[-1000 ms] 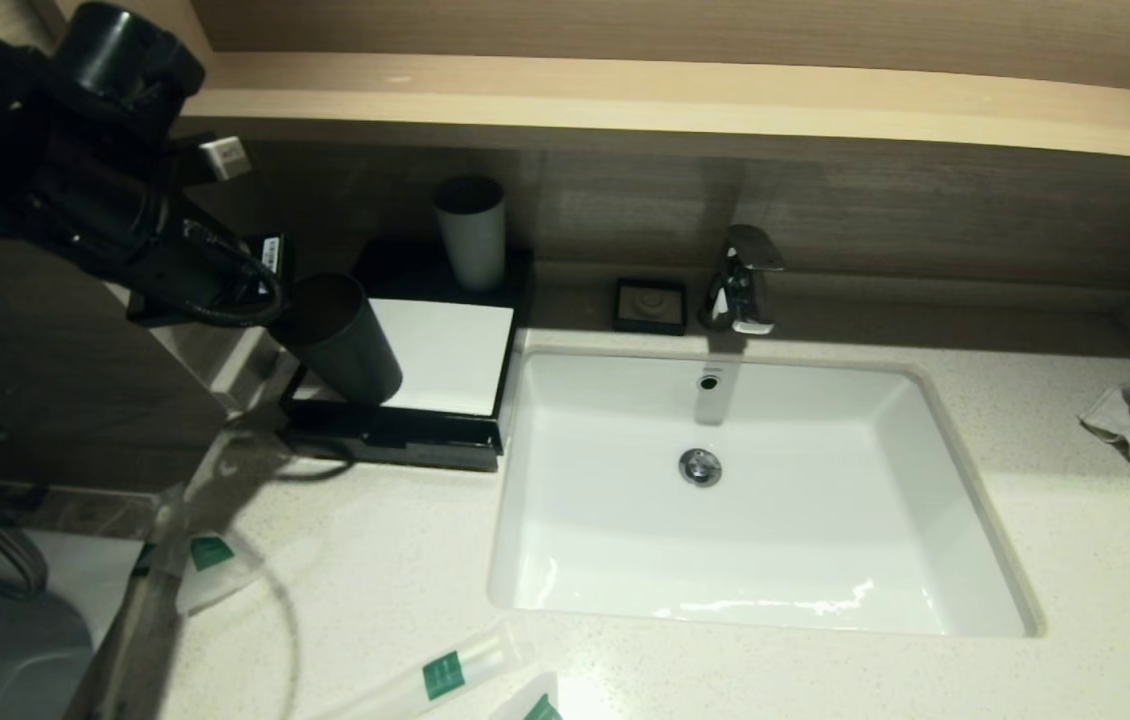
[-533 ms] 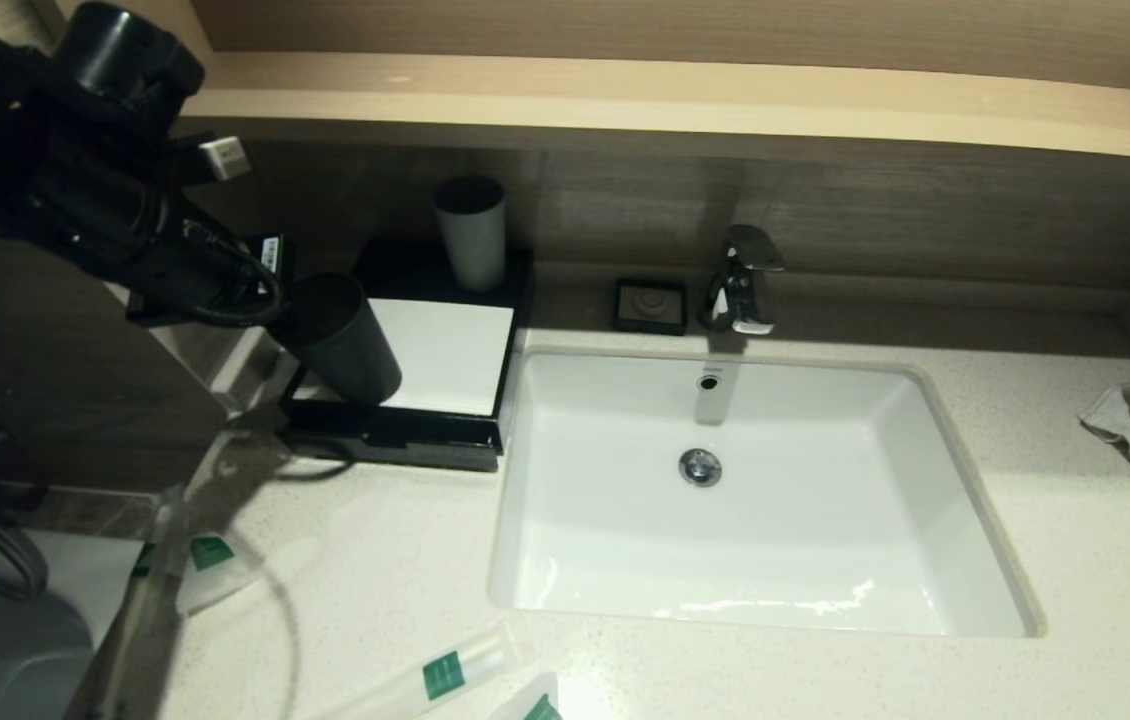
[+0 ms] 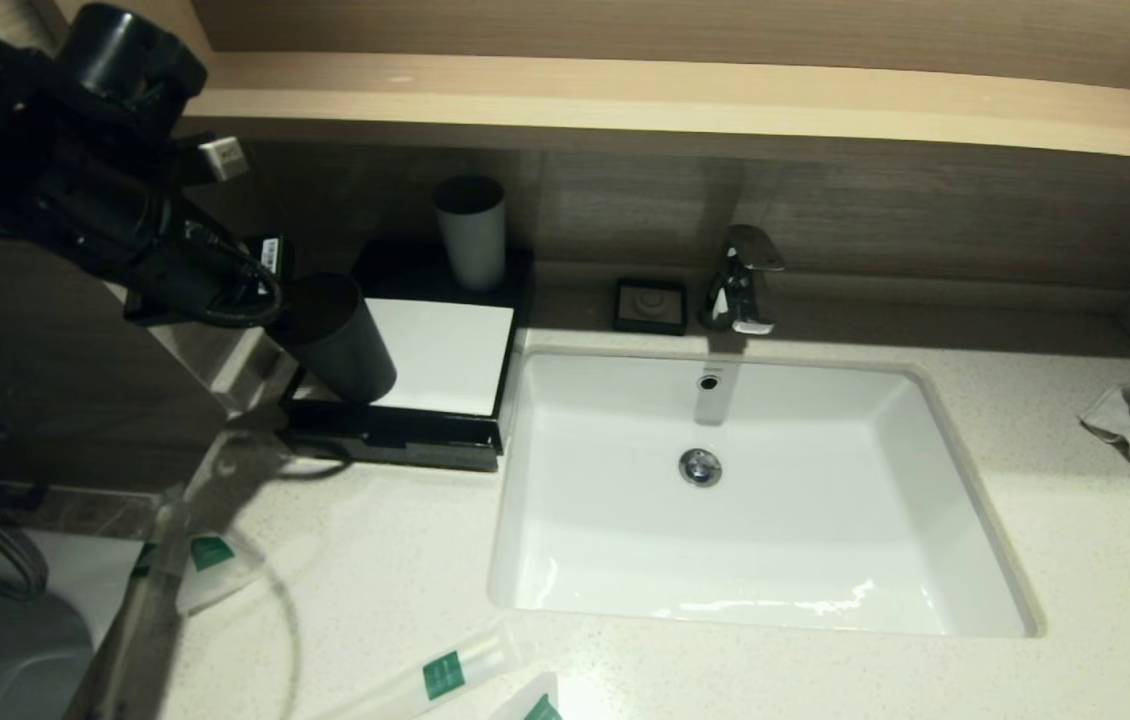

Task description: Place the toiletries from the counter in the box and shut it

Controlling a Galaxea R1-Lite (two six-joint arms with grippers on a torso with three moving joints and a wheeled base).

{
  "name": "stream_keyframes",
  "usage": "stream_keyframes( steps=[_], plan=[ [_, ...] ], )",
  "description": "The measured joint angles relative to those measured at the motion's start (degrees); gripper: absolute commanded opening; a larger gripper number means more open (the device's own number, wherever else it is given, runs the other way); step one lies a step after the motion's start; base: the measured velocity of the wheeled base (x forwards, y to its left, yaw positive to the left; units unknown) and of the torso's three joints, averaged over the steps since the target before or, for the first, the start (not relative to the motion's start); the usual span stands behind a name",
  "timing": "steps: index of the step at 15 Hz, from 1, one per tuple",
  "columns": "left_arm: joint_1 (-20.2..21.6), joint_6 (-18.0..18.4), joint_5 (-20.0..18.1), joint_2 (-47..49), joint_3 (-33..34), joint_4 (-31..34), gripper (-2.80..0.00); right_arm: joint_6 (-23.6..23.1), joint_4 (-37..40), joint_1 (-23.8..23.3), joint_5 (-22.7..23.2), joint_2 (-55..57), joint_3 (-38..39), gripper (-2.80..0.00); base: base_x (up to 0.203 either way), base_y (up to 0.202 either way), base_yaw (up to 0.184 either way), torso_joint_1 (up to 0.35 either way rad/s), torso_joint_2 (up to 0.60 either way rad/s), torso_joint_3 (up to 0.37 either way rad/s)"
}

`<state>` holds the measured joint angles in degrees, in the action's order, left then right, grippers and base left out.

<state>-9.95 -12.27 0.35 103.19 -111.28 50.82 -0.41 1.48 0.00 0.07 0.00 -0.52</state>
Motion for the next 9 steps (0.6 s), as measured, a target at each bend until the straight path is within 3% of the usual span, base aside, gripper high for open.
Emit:
stream_keyframes(
  steps=[9],
  plan=[
    [0.00, -0.46, 0.05, 0.30, 0.00, -2.19, 0.00, 0.00, 0.01, 0.00, 0.00, 0.00, 0.00, -2.80, 0.000, 0.000, 0.000, 0.000, 0.00, 0.000]
  ],
)
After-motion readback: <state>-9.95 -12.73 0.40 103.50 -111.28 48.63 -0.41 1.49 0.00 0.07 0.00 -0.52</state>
